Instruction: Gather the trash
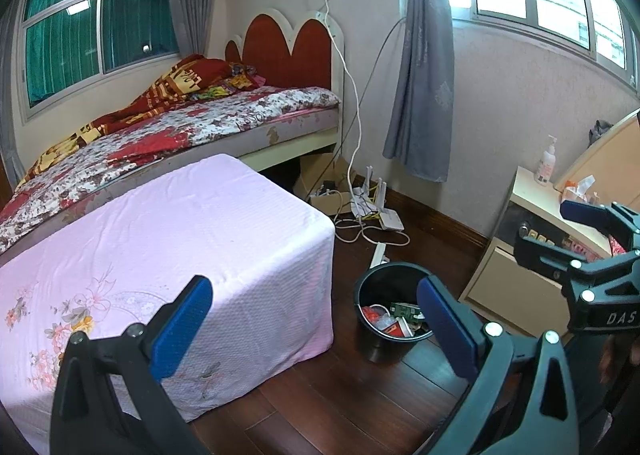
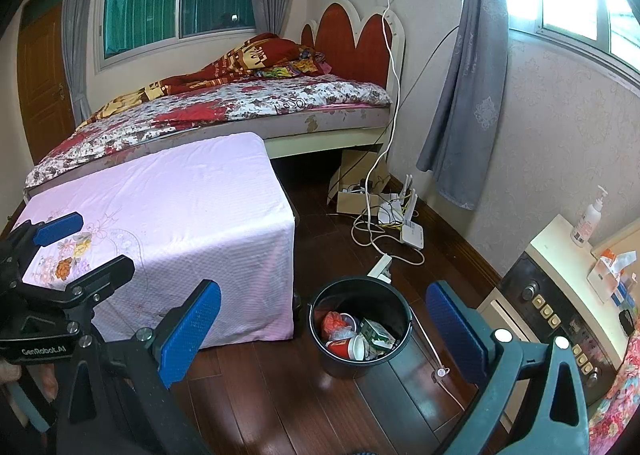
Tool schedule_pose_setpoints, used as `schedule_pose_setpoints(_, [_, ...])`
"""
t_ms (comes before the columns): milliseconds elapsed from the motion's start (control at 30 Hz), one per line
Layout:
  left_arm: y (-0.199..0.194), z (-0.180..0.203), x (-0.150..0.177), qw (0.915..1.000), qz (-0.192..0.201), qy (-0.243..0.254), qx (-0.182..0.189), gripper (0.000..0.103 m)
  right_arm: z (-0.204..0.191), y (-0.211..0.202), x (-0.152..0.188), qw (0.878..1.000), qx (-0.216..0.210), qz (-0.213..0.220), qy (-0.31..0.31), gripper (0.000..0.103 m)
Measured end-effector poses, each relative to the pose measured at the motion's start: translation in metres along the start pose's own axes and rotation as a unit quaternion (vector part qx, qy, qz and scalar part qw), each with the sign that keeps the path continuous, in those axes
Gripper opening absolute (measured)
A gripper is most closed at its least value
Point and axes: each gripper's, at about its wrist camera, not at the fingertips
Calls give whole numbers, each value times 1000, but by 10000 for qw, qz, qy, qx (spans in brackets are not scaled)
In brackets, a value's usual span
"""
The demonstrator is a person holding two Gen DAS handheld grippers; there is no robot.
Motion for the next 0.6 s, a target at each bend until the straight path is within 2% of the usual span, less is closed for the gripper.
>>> schedule_pose_setpoints(600, [0,3,-3,10000,9,16,-8,102,2,1,4,10000,16,-6,6,103])
Point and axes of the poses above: each gripper's, at about its wrist camera, not at the fingertips, and y roughly the way its jaws point, z to its right, x to its underside, and after that the axes turned 1 degree about y, right-handed
